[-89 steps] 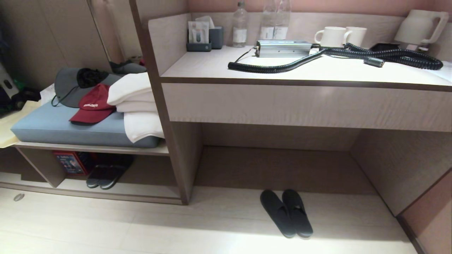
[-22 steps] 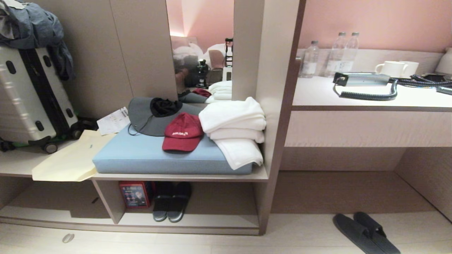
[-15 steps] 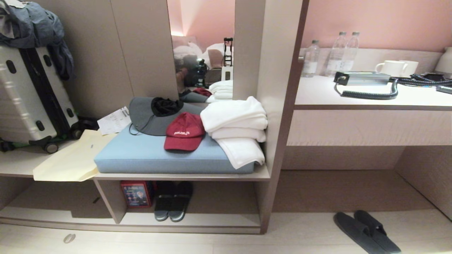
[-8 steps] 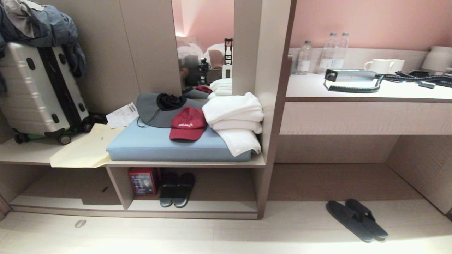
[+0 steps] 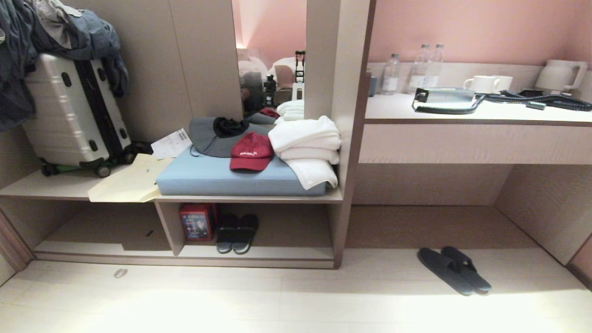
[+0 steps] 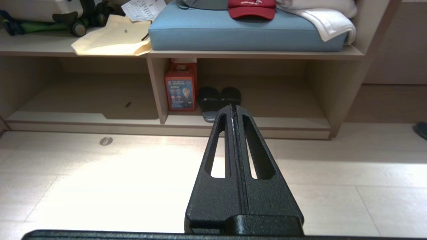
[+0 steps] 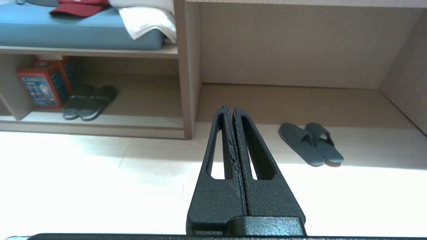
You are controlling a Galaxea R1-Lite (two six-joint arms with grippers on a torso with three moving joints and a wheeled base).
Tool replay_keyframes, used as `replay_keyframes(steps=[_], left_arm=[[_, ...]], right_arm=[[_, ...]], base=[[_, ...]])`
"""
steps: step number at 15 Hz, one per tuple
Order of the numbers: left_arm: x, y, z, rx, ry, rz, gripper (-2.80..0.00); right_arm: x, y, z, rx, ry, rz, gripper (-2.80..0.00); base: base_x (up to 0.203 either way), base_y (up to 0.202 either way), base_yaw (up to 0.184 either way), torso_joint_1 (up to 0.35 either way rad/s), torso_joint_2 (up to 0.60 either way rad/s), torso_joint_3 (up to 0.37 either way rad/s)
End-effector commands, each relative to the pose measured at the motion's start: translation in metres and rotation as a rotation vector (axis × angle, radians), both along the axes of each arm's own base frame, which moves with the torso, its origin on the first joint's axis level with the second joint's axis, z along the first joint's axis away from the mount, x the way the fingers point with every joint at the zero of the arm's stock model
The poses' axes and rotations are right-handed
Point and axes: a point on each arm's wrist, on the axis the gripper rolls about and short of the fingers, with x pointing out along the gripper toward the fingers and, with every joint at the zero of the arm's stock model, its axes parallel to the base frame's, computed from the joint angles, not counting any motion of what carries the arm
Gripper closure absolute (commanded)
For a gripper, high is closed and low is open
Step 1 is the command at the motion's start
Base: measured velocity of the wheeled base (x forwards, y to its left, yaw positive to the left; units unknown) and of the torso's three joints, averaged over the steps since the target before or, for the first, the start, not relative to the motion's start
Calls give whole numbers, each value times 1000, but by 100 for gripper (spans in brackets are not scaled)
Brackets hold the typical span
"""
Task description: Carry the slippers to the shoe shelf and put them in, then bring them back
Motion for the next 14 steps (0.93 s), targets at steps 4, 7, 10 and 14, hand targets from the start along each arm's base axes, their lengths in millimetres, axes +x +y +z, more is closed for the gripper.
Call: replay_keyframes(steps=[4, 7, 10, 14], left_arm=[[0, 0, 0, -1, 1, 0, 0], [0, 0, 0, 0, 1, 1, 0], [0, 0, 0, 0, 1, 1, 0], [0, 0, 0, -1, 1, 0, 0]], right_arm=[[0, 0, 0, 0, 0, 0, 0], [0, 0, 0, 0, 2, 0, 0], [0, 0, 0, 0, 0, 0, 0], [0, 0, 0, 1, 0, 0, 0]], base=[[-196, 0, 2, -1, 0, 0], [-195, 0, 3, 1, 4, 2], [-195, 0, 3, 5, 4, 1], [-197, 0, 1, 3, 3, 4]])
